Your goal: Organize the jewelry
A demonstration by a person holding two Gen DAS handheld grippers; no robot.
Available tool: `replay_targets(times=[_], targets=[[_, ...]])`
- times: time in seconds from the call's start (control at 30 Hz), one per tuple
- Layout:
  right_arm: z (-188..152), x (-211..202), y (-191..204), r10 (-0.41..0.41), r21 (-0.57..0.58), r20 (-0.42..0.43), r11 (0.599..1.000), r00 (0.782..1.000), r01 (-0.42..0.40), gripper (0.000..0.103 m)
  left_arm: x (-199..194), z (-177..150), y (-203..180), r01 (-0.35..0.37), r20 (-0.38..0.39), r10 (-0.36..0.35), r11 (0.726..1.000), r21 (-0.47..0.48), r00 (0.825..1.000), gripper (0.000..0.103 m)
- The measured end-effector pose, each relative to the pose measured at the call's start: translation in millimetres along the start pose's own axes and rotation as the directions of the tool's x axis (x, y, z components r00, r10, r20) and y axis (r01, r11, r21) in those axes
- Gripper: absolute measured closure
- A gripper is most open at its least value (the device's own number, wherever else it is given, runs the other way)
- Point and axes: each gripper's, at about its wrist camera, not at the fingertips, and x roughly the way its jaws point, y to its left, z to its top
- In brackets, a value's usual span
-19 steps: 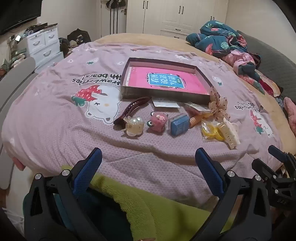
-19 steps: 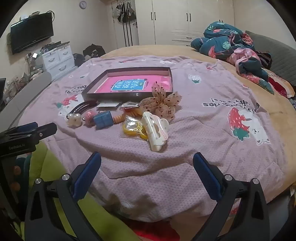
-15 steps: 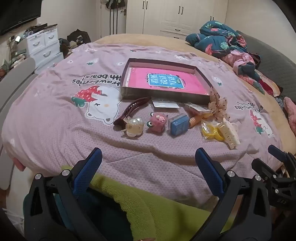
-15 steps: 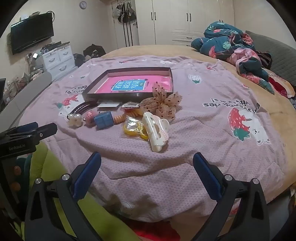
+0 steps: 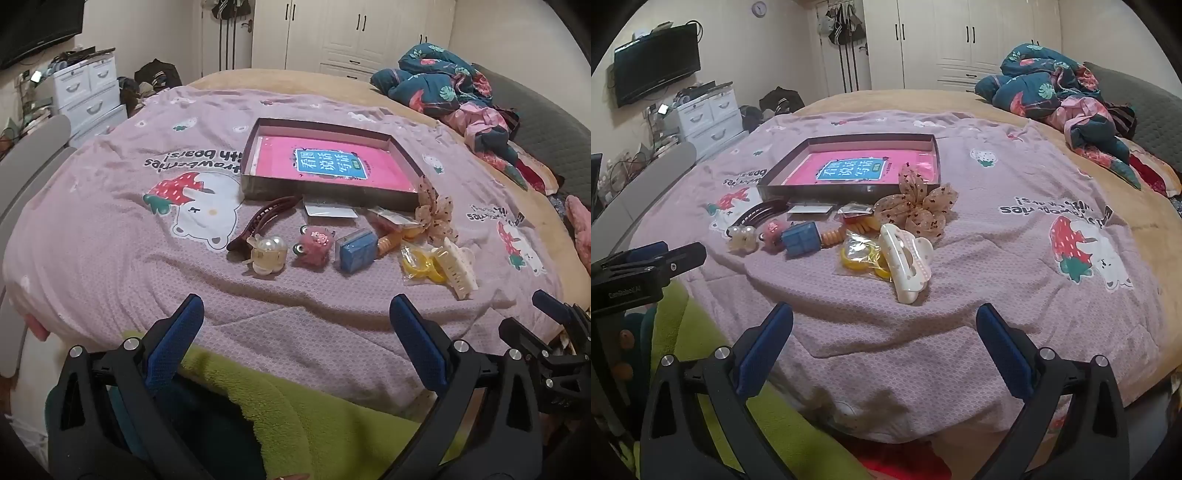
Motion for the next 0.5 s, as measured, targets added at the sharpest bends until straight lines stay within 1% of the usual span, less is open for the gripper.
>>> replay_targets(times=[0.5], targets=[[0.4,0.8,0.3,0.007,0.002,0.004,1.0,1.0,-0.007,0.004,-2.0,1.1,-4.2,-0.005,0.007,0.005,1.0,-0.001,1.0,0.009]])
